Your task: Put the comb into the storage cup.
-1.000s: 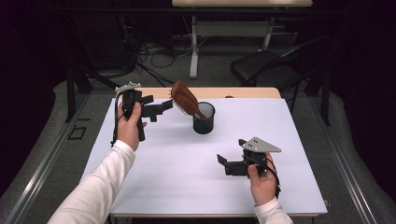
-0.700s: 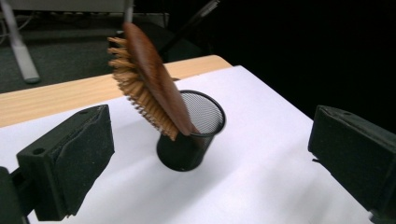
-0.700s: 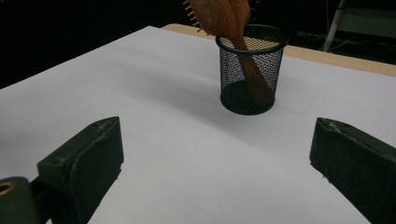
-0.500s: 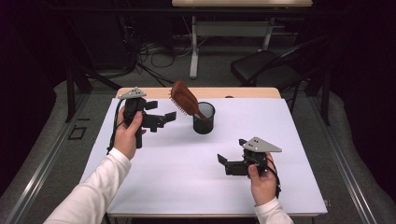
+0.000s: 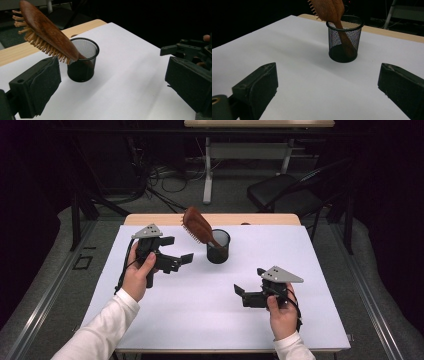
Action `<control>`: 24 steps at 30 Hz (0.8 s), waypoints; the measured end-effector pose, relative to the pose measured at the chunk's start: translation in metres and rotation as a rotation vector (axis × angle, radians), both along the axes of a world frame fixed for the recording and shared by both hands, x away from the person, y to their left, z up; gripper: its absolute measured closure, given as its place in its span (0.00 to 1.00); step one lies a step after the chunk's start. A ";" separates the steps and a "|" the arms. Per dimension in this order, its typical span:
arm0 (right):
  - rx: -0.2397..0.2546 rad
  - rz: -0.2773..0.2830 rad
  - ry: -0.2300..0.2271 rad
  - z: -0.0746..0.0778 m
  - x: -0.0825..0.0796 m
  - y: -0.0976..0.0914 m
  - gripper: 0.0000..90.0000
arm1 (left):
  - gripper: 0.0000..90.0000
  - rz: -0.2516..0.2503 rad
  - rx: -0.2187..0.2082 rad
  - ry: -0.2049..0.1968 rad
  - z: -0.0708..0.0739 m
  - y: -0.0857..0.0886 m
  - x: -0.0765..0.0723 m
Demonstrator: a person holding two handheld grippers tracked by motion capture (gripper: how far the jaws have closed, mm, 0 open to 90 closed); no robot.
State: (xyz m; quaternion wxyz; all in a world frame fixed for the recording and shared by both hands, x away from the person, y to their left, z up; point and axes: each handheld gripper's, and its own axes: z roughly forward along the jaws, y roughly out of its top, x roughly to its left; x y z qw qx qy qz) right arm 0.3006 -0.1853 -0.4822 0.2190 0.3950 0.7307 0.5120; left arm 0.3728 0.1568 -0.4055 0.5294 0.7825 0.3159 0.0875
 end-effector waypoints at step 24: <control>-0.054 0.015 -0.002 0.012 -0.016 -0.016 0.03 | 0.00 0.011 -0.022 0.006 -0.015 0.043 -0.035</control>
